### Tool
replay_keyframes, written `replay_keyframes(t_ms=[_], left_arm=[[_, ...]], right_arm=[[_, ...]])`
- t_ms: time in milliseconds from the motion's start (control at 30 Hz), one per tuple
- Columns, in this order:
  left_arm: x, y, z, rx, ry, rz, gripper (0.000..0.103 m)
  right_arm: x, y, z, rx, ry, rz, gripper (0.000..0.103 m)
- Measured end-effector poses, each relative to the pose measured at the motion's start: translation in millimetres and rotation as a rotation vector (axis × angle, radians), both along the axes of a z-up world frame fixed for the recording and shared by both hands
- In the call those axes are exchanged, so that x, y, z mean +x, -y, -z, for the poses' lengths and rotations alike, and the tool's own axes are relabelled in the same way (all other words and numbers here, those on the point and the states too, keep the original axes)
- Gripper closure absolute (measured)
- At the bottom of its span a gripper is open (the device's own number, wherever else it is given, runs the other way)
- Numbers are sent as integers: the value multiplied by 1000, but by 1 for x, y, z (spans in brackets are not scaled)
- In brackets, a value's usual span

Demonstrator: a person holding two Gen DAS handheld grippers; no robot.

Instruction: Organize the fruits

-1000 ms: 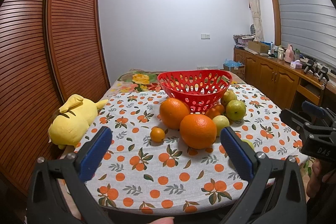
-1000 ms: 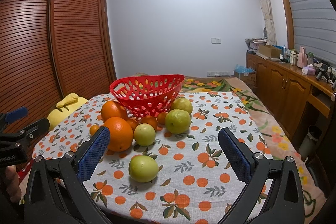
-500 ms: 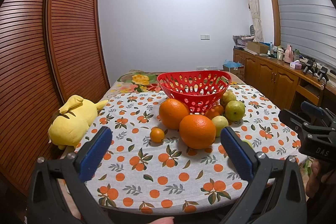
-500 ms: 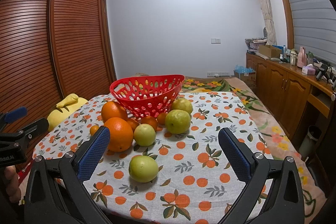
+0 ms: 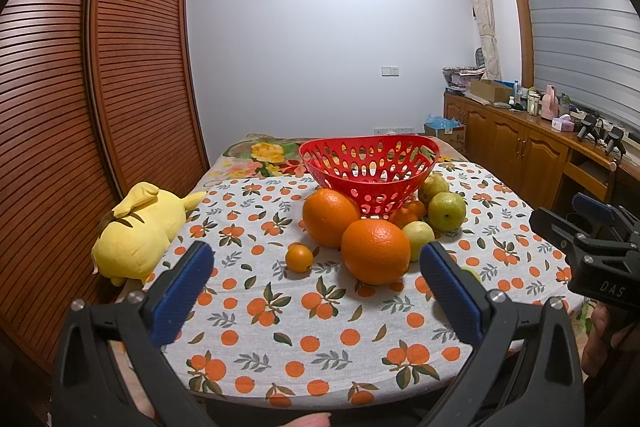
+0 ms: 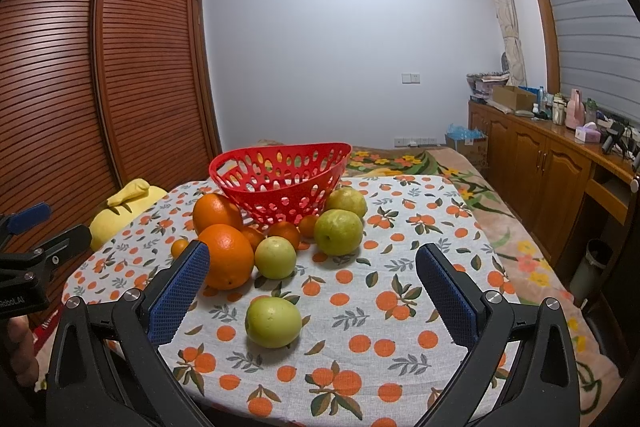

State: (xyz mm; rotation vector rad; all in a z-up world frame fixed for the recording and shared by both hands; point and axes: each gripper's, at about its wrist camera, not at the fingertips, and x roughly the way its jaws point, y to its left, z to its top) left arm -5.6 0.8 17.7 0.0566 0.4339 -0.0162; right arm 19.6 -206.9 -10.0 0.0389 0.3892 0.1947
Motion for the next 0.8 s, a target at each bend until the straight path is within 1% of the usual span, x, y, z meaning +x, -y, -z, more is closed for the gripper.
replay_keyframes(t_ms=[367, 500, 567, 667, 767, 800], left_arm=[[0, 0, 0, 0, 0, 0, 0], [0, 1, -1, -2, -8, 2, 0], [1, 2, -1, -1, -21, 1, 0], [5, 0, 4, -4, -44, 3, 0], [17, -5, 12, -18, -91, 14, 0], [22, -7, 19, -25, -109, 20, 0]], right_arm=[[0, -1, 0, 0, 1, 0, 0], [2, -7, 7, 1, 0, 1, 0], [3, -10, 11, 2, -3, -1, 0], [5, -2, 6, -1, -16, -8, 0], [13, -6, 12, -8, -30, -22, 0], [15, -6, 12, -11, -34, -26, 0]])
